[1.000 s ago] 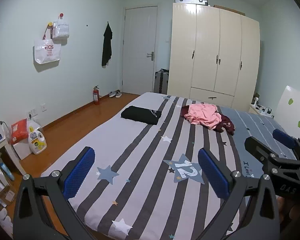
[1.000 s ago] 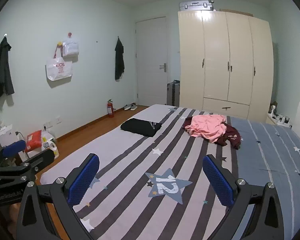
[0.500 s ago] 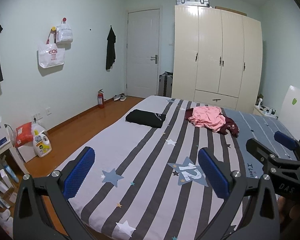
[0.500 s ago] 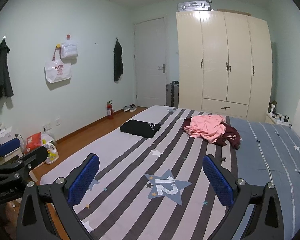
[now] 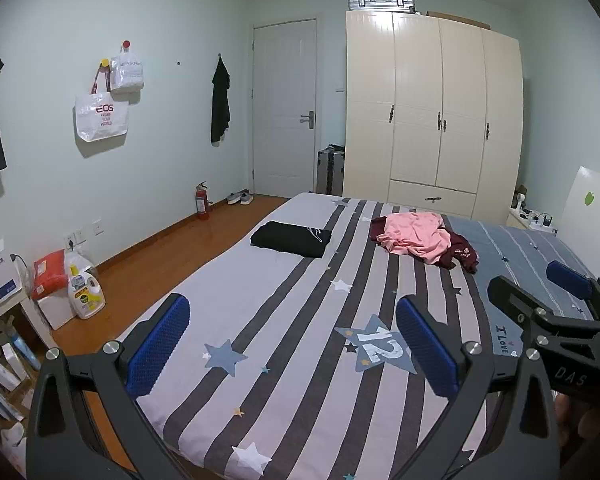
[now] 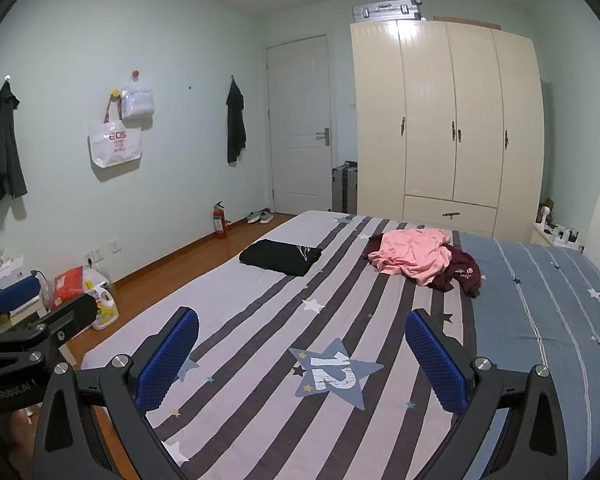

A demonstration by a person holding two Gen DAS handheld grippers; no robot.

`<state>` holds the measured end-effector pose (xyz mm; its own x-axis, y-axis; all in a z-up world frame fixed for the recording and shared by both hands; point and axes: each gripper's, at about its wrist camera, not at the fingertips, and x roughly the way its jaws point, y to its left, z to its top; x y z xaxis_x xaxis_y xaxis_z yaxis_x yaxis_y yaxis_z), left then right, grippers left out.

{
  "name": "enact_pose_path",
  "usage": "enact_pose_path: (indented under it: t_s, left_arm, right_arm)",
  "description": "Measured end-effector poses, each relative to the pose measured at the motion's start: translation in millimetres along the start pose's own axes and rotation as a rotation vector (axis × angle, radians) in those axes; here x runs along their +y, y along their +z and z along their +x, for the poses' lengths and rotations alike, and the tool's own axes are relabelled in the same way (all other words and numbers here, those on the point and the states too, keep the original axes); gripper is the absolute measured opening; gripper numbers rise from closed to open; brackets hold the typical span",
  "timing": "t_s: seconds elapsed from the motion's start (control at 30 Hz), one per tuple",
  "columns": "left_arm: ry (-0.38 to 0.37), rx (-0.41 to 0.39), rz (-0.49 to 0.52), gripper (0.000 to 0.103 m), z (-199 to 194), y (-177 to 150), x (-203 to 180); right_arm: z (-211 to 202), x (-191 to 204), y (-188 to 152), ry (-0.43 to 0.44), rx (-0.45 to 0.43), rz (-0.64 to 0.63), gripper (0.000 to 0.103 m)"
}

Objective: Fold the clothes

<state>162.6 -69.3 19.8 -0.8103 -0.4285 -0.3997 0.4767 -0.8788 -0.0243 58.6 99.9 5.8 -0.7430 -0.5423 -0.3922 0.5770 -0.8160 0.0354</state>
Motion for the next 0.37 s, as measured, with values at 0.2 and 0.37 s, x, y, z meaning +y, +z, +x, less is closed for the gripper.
enact_pose_path:
  t_s: [0.2,0.37]
  left_arm:
    - [0.003,-0.001,-0.001,0.102,0.9,-0.1,-0.8]
    - [0.014,-0.016,0.008,0.102,1.7,0.2,-0.6]
  right_arm:
    - [-1.6,0.4,-0.6,0.003,0.001,0.001,0.102]
    - [-1.5,-1.5,-0.2,0.009,0.006,0.009,0.102]
